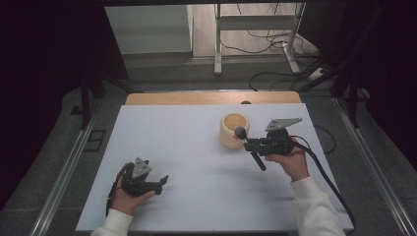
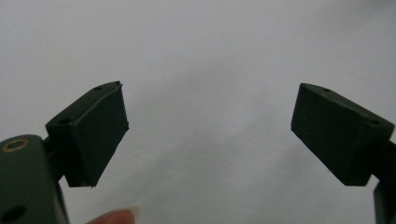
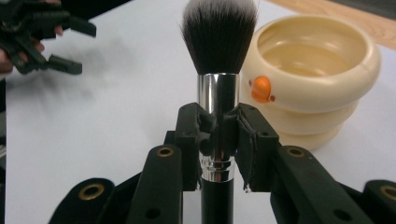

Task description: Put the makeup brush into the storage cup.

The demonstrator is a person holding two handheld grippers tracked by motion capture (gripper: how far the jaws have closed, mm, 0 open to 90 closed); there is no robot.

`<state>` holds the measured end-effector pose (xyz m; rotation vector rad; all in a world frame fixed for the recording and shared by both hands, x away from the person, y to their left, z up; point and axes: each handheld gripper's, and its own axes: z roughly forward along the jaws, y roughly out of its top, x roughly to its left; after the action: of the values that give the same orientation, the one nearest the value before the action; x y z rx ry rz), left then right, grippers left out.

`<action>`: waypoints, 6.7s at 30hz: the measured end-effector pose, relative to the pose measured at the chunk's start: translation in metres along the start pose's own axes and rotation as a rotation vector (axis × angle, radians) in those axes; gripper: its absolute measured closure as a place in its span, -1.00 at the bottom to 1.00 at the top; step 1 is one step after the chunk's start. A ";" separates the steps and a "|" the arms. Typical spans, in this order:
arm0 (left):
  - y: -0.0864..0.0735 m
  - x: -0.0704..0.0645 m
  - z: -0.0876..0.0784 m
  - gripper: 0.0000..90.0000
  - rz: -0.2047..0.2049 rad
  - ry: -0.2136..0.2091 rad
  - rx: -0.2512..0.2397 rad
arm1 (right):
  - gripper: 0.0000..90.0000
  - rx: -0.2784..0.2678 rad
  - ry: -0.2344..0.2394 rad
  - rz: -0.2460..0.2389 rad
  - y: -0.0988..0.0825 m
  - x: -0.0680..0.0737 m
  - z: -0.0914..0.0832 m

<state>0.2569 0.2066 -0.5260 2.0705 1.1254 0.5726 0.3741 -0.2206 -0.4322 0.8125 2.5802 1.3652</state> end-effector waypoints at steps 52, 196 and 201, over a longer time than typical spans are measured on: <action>0.000 0.000 -0.002 -0.74 -0.001 -0.004 -0.008 | 0.60 -0.212 -0.082 0.186 0.013 -0.012 -0.015; -0.001 0.002 -0.003 -0.73 -0.005 -0.006 -0.007 | 0.59 -0.341 -0.220 0.160 0.062 -0.048 0.071; -0.001 0.002 -0.002 -0.73 -0.006 -0.006 -0.003 | 0.58 -0.334 -0.218 0.158 0.060 -0.049 0.071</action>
<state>0.2561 0.2099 -0.5250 2.0639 1.1267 0.5644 0.4636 -0.1661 -0.4333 1.0536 2.0888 1.5921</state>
